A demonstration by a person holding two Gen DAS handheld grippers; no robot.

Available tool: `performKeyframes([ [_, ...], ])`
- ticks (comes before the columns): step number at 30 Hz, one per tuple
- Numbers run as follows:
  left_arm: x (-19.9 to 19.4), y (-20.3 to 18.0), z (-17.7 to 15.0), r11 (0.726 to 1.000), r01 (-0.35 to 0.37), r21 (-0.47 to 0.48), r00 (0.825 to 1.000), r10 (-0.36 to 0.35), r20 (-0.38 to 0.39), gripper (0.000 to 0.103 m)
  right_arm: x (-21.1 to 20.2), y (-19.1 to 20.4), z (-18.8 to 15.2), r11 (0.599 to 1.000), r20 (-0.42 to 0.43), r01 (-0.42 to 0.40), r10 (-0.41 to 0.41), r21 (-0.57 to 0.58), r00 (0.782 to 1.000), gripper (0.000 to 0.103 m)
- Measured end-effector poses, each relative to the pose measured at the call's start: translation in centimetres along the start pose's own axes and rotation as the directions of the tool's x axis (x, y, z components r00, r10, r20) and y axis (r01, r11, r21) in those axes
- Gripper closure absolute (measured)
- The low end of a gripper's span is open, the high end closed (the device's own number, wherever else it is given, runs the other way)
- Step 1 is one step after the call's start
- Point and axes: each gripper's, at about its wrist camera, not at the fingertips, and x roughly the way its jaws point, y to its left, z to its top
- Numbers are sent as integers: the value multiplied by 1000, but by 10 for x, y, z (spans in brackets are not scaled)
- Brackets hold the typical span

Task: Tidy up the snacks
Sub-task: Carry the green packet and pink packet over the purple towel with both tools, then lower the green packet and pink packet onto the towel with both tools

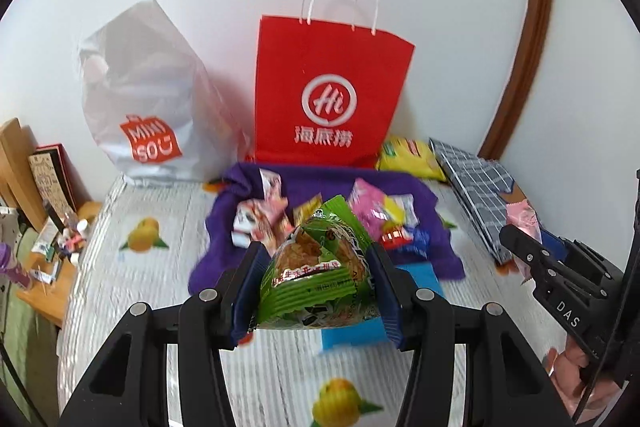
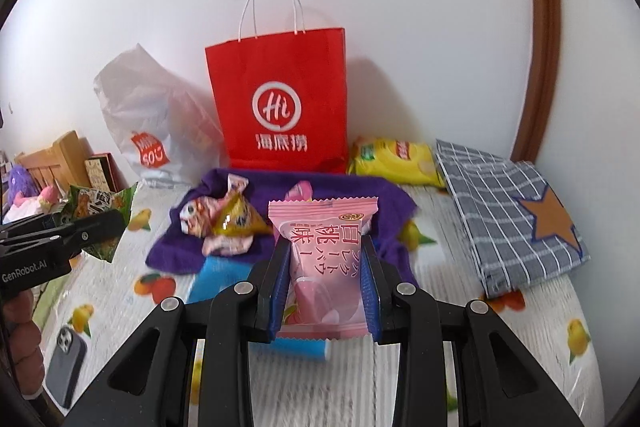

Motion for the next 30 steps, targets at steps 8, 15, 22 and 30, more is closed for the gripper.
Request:
performKeyframes([
  [8,25,10,38,999,-12,-47,1000,12,5,53,36,10,43,999,2,-42,42,-16,999,71],
  [15,56,12,66,997,-29,-66,1000,28,-15,53,71,7,61,997,-24,-77,77,0,997,71],
  [22,81,6,94,998,-12,-65,1000,13,9,53,98,-1,74,997,-46,-76,76,2,996,71],
  [30,132,25,82,995,-49,-88,994,40,-105,53,140,-19,63,998,-155,-62,63,15,986,71],
])
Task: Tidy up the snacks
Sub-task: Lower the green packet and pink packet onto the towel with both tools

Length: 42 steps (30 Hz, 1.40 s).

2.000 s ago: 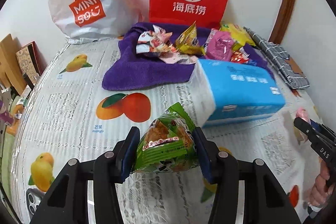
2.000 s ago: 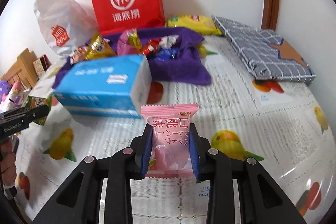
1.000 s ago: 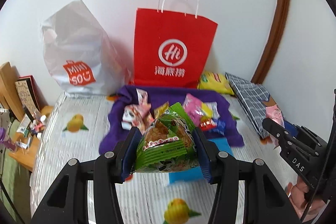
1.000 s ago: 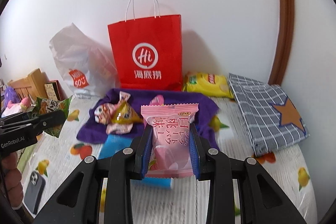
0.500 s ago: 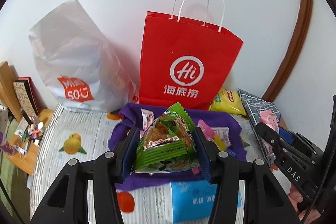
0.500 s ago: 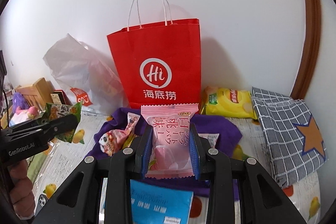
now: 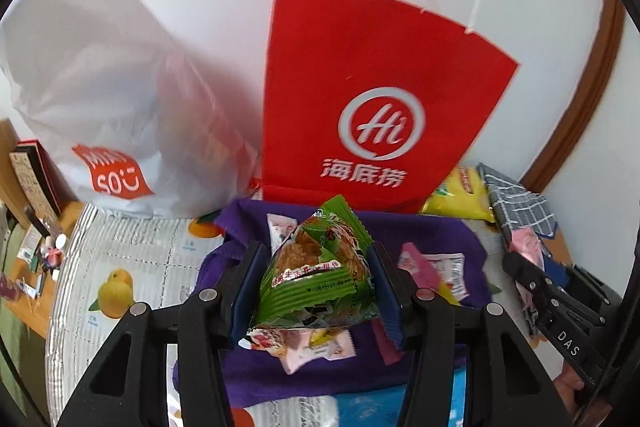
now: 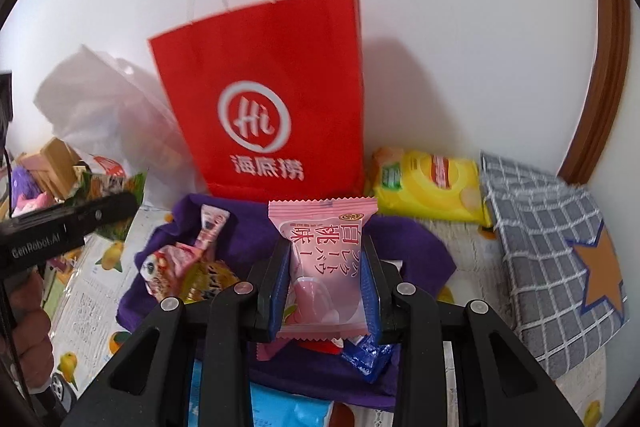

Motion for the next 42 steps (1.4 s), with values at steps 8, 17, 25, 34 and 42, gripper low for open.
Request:
performKeyframes([
  [8,12,24,2,998,-38,-47,999,37,-24,53,21,0,-8,999,-29,-3,2,-36,1000,71],
  [17,18,24,1,997,-58,-53,997,55,-46,53,27,-11,-9,999,-52,32,-33,-13,998,71],
  [25,19,21,1,997,-63,-42,997,61,-52,53,33,-15,-11,1000,-88,27,-28,-9,996,71],
  [34,19,20,1,998,-51,-43,997,49,-61,53,45,-3,-17,999,-129,15,-21,-47,991,71],
  [42,15,19,1,998,-42,-40,998,40,-54,53,56,-1,-20,999,-164,20,-28,-48,986,71],
])
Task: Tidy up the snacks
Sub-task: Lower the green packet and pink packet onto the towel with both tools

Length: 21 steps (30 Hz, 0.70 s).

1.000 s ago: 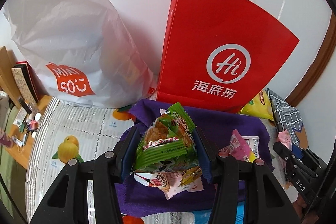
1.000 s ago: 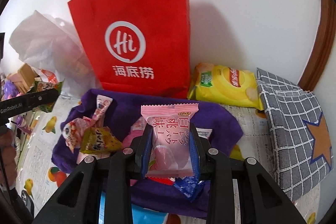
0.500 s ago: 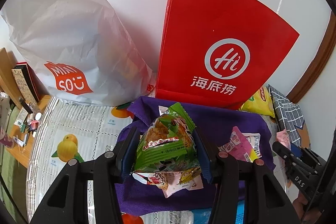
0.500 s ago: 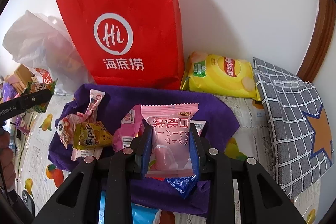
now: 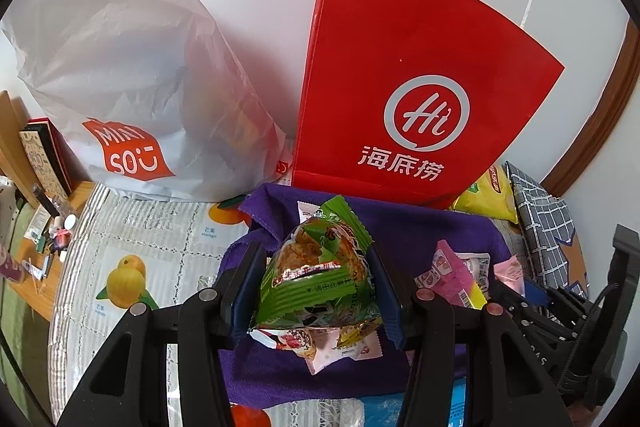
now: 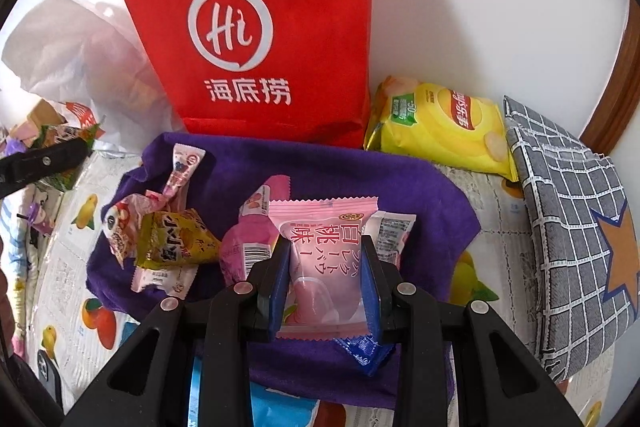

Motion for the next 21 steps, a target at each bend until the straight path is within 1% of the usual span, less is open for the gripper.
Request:
performKeyframes([
  [10,4,-4,0,1000,6,17,1000,-5,-15,53,14,0,0,1000,-47,2,-2,-3,999,70],
  [21,12,-15,-5,999,4,48,999,-3,-38,53,17,-1,0,1000,-58,0,0,3,998,70],
])
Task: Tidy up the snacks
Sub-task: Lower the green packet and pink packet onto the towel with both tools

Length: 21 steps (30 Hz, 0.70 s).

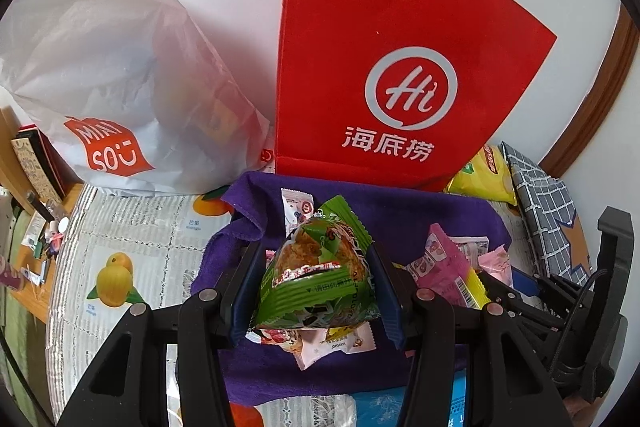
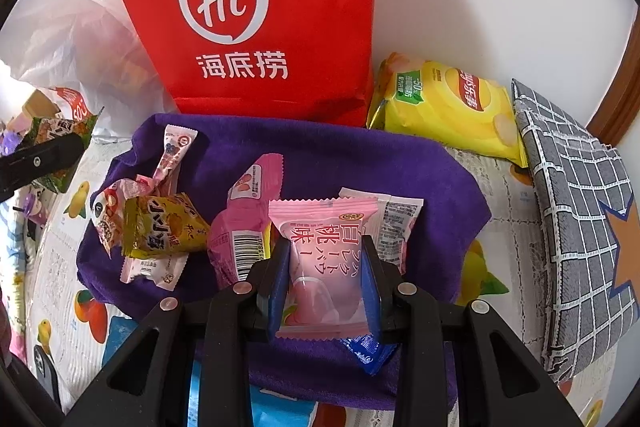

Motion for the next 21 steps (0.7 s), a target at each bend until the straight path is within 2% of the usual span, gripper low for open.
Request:
performKeyframes([
  [12,9,-6,-3,1000,-1,20,1000,2,-30,53,0,-3,-1,999,-17,33,-33,-21,999,70],
  [21,22,-6,-6,1000,-18,18,996,19,-82,53,0,-3,-1,1000,-23,15,-15,-19,1000,70],
])
